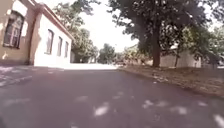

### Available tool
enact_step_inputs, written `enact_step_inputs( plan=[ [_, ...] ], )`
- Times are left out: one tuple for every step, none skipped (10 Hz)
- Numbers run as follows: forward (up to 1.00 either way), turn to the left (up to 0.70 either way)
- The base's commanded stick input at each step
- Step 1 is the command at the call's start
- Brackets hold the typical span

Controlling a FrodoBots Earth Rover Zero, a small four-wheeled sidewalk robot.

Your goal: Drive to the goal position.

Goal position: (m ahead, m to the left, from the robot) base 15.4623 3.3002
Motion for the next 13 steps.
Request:
enact_step_inputs(
  plan=[
    [0.85,0.01],
    [0.85,0.04],
    [0.85,0.15],
    [0.85,0.25],
    [0.85,0.35],
    [0.85,0.28],
    [0.85,0.01],
    [0.85,0.01],
    [0.85,0.01],
    [0.85,0.01],
    [0.85,0.01],
    [0.85,0.01],
    [0.85,0.01]
  ],
)
